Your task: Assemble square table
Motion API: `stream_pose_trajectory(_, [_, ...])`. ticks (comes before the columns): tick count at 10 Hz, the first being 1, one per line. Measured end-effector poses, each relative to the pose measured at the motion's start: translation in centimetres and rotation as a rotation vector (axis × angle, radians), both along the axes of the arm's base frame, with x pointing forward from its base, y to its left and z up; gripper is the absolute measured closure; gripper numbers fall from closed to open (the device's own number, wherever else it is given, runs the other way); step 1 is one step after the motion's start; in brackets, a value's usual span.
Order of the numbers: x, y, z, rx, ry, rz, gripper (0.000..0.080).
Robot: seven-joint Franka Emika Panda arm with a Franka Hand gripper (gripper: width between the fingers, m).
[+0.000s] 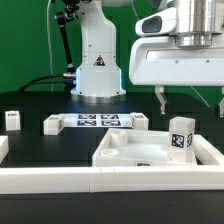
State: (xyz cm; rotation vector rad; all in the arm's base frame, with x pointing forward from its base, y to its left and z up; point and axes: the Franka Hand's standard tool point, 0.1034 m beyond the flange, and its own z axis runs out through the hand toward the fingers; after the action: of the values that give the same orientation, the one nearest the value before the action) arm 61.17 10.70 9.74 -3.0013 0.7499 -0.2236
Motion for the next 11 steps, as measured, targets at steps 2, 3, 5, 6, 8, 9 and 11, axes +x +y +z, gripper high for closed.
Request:
stream_pose_trajectory(2, [0.1, -0.1, -0.1, -0.006, -0.006, 0.027, 0.015])
stream_pose_trajectory(3, [0.0, -0.2, -0.4, -0.015, -0.017, 0.068, 0.015])
stream_pose_trajectory(5, [-1.1, -0.6, -0.7, -0.03, -0.026, 0.15, 0.015])
stream_pose_trajectory(6, [-1.7, -0.5, -0.6, -0.032, -0.023, 0.168, 0.015])
stream_pose_trajectory(8, [-2.0, -0.5, -0.8, -0.032, -0.019, 0.17, 0.015])
stream_pose_trajectory(9, [-2.1, -0.5, -0.8, -0.032, -0.017, 0.17, 0.015])
stream_pose_trajectory(11, [-2.2, -0.5, -0.9, -0.034, -0.029, 0.175, 0.015])
